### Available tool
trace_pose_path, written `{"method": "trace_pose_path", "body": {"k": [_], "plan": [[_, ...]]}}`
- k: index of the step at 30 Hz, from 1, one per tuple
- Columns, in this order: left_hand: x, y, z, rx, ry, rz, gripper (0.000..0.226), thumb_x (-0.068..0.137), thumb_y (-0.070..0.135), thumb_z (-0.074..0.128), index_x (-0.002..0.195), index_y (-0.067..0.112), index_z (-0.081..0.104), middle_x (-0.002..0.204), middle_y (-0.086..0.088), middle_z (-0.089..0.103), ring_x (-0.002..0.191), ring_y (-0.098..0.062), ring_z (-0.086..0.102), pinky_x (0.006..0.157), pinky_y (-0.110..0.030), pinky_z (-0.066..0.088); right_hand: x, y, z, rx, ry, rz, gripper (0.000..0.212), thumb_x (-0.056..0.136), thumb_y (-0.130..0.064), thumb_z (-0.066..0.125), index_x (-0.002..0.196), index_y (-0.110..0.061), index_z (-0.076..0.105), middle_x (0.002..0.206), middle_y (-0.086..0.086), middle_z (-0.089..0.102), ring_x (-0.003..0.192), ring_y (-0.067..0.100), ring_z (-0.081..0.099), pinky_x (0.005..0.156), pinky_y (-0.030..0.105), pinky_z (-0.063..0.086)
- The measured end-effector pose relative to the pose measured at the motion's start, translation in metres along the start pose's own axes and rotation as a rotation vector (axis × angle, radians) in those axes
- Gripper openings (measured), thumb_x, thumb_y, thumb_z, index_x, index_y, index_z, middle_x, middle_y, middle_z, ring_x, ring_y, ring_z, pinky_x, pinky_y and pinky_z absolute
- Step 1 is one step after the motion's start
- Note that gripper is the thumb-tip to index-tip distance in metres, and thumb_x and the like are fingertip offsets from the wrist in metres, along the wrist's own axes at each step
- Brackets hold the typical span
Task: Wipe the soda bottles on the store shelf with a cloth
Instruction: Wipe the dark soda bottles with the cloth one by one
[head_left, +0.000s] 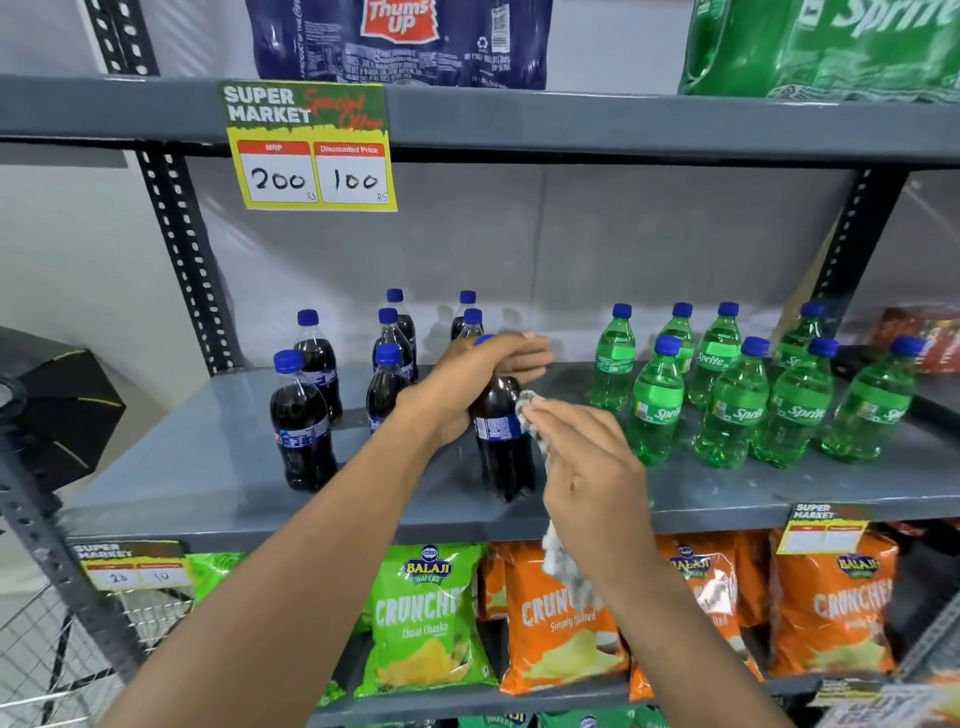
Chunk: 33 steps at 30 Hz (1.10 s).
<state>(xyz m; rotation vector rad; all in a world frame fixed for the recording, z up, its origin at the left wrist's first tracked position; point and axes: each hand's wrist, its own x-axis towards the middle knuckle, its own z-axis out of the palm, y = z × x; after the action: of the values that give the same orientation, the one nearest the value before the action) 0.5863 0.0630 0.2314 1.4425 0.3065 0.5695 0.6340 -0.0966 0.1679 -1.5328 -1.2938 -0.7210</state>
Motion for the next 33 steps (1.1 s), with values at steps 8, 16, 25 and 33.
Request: {"method": "trace_pose_path", "body": {"k": [8, 16, 25, 33], "plan": [[-0.018, 0.018, 0.011, -0.155, -0.098, -0.011, 0.037, 0.102, 0.022, 0.052, 0.125, -0.005, 0.064, 0.125, -0.019, 0.071, 0.120, -0.022, 0.067, 0.106, -0.031, 0.049, 0.024, -0.028, 0.001, -0.176, -0.138, -0.246, 0.032, 0.091, 0.002, 0.049, 0.114, 0.001, 0.071, 0.114, 0.009, 0.071, 0.105, 0.027, 0.060, 0.101, 0.026, 0.047], [-0.026, 0.024, 0.013, -0.138, -0.122, -0.048, 0.040, 0.102, 0.026, 0.048, 0.123, -0.003, 0.066, 0.128, -0.019, 0.070, 0.125, -0.027, 0.064, 0.108, -0.037, 0.048, 0.015, -0.039, -0.006, -0.307, -0.148, -0.300, 0.033, 0.099, 0.005, 0.039, 0.111, 0.006, 0.070, 0.110, 0.014, 0.071, 0.100, 0.029, 0.056, 0.096, 0.033, 0.049], [-0.035, 0.018, 0.011, -0.201, -0.169, -0.098, 0.040, 0.101, 0.028, 0.049, 0.122, -0.001, 0.067, 0.126, -0.019, 0.071, 0.121, -0.029, 0.066, 0.112, -0.045, 0.044, 0.002, -0.048, -0.018, -0.371, -0.217, -0.433, 0.044, 0.102, 0.000, 0.028, 0.106, 0.004, 0.072, 0.102, 0.008, 0.072, 0.097, 0.022, 0.046, 0.092, 0.031, 0.044], [-0.048, 0.024, 0.016, -0.140, -0.243, -0.100, 0.039, 0.102, 0.027, 0.045, 0.119, 0.001, 0.069, 0.125, -0.015, 0.072, 0.126, -0.027, 0.063, 0.109, -0.034, 0.045, 0.031, -0.058, -0.016, -0.249, -0.112, -0.207, 0.034, 0.080, 0.002, 0.047, 0.102, 0.004, 0.073, 0.105, 0.013, 0.073, 0.096, 0.030, 0.063, 0.092, 0.039, 0.053]]}}
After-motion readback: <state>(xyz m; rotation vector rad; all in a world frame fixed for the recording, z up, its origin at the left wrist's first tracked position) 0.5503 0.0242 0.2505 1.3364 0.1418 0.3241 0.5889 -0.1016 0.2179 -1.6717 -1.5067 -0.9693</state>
